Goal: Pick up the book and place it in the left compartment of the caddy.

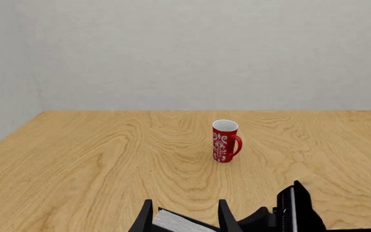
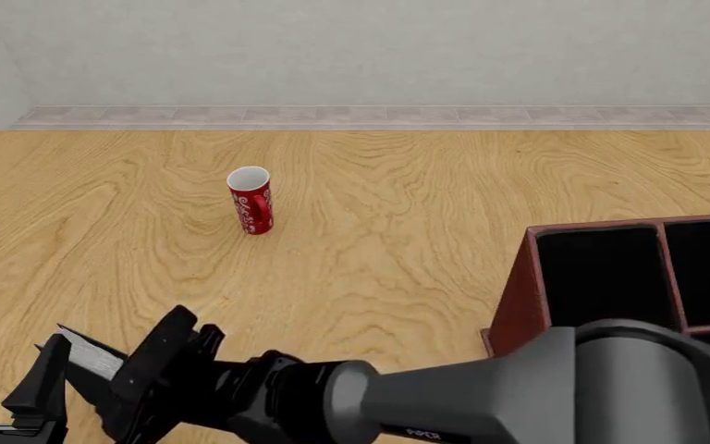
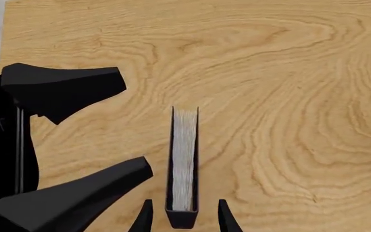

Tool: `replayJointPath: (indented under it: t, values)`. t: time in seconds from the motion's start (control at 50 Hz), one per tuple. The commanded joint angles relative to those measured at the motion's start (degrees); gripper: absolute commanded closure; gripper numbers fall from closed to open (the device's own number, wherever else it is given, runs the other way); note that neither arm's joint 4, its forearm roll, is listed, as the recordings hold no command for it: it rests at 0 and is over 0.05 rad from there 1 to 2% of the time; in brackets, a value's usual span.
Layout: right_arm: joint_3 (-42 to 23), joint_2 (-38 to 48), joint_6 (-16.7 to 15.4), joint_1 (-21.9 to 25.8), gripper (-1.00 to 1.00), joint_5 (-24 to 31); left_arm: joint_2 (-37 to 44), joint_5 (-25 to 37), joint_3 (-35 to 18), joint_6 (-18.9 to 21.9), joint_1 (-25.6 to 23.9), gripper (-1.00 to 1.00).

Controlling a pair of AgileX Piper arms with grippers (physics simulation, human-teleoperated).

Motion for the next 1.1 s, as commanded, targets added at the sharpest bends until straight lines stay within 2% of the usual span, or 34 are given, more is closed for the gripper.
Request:
replayJointPath:
  t: [0.02, 0.1, 0.12, 0.68, 0.7, 1.1]
  values:
    - [-0.8, 0.7, 0.4, 0.2, -1.00, -0.1, 0.0, 0.0, 0.0, 0.0, 0.0, -1.00]
    - [-0.8, 0.7, 0.4, 0.2, -1.00, -0.1, 0.0, 0.0, 0.0, 0.0, 0.0, -1.00]
    - [-0.8, 0.7, 0.4, 0.2, 1.00, -0.1, 0.0, 0.0, 0.0, 0.0, 0.0, -1.00]
    - [-0.8, 0.7, 0.4, 0.2, 1.00, -0.1, 0.0, 0.0, 0.0, 0.0, 0.0, -1.00]
    - [0.1, -2.4, -0.1, 0.2, 1.00, -0.6, 0.0, 0.0, 0.0, 0.0, 0.0, -1.00]
    - [-0.4, -3.4, -1.6, -2.8, 1.00, -0.8, 0.0, 0.0, 0.0, 0.0, 0.0, -1.00]
